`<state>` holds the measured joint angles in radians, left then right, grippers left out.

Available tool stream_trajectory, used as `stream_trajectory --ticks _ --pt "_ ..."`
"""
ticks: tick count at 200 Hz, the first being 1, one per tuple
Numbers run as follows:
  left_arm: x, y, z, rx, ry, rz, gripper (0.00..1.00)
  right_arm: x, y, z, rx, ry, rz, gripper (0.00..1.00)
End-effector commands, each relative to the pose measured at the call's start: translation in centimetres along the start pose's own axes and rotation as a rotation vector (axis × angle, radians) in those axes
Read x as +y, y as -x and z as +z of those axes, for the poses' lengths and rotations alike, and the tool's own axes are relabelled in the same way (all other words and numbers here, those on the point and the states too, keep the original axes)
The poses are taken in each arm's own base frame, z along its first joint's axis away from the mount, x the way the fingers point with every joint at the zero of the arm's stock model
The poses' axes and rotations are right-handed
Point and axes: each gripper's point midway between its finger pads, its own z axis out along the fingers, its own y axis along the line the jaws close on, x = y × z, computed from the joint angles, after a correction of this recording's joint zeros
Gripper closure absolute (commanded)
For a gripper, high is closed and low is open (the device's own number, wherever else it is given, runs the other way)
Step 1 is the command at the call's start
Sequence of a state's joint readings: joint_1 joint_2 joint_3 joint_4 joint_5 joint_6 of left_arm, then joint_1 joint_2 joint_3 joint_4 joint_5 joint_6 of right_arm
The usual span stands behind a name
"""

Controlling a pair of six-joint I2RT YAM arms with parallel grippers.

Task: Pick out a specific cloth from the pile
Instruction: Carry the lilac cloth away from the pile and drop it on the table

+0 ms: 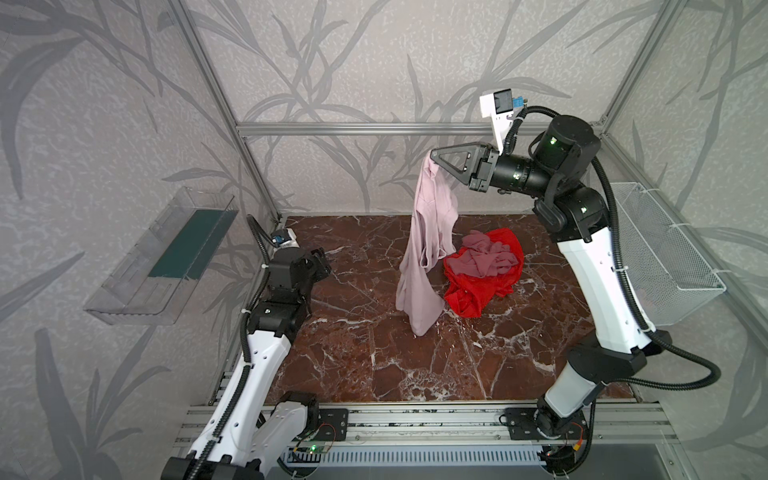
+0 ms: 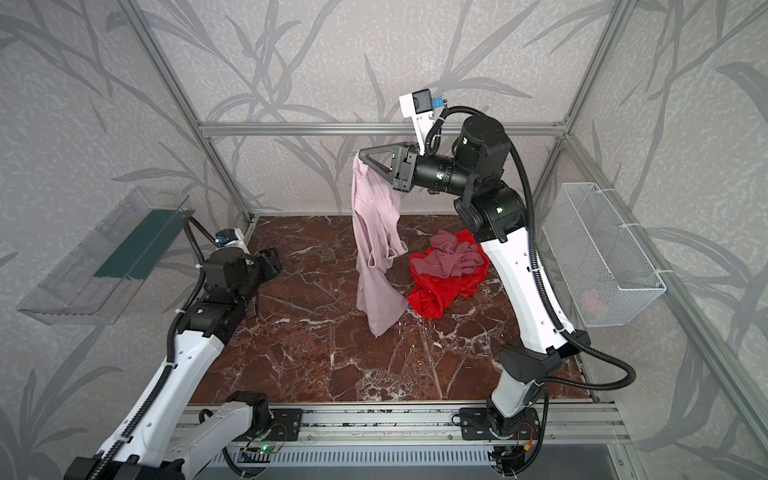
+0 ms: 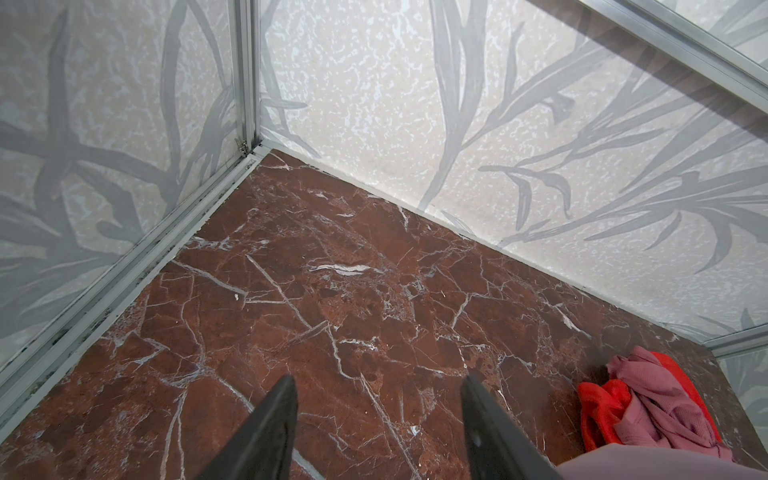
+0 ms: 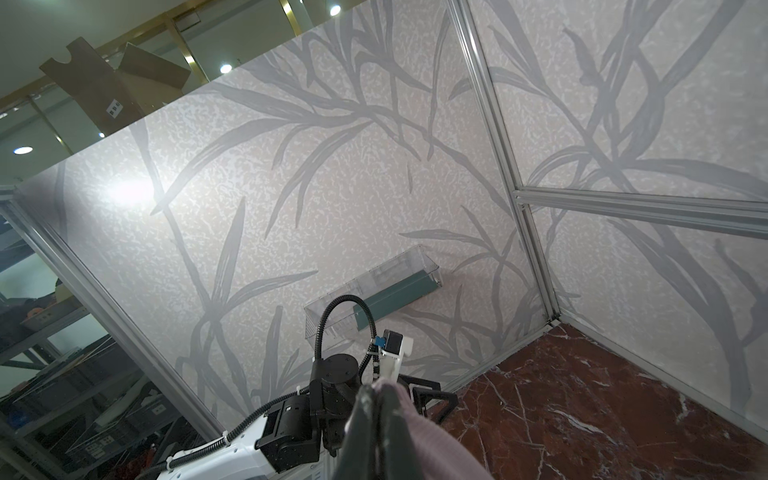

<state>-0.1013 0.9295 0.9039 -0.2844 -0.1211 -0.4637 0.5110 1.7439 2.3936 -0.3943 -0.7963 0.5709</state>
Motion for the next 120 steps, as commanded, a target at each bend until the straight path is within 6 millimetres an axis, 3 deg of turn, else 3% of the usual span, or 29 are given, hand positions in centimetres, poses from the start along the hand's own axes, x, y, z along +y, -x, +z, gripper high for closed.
stream_trajectory --ticks 1,40,120 --pt "0.1 1.4 -1.7 -0.025 0.01 -0.003 0.39 0.6 -0.1 0.6 0.01 0.016 -0.023 1.0" --pt "0.2 2.1 -3.6 -0.03 0.009 -0.016 0.4 -1.0 -2.7 3.9 0.065 0.03 0.017 1.0" --pt "1.0 2.1 -7.4 -0.047 0.004 -0.043 0.41 -7.9 -13.3 15.7 0.201 0.072 0.166 1.0"
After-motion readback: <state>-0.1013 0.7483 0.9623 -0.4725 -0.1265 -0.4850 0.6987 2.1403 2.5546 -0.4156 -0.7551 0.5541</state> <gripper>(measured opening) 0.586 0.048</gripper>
